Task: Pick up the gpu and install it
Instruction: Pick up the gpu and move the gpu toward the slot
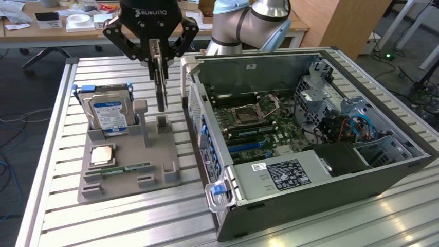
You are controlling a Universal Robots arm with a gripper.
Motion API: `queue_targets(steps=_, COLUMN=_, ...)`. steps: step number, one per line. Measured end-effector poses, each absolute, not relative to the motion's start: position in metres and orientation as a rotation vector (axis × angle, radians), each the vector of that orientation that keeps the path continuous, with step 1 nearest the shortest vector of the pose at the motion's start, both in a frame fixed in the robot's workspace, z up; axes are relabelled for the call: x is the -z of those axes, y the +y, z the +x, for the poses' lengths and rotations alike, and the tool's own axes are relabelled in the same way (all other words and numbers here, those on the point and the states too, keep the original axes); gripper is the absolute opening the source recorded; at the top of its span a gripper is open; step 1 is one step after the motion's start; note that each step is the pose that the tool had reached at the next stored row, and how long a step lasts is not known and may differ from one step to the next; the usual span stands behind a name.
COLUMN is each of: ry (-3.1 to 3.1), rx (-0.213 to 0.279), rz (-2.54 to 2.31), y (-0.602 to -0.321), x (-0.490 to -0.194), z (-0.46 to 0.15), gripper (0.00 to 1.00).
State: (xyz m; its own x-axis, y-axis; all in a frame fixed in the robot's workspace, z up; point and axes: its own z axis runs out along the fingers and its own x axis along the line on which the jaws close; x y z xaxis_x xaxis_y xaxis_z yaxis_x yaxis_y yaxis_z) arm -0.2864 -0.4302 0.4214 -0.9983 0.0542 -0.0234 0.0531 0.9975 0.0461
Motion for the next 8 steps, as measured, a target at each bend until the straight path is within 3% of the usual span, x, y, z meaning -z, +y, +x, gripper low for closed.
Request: queue_targets(steps=8, ry=3.115, rx=-0.071, rz=0.084, y=-0.4302, x=-0.4218, z=-0.2861, gripper=0.27)
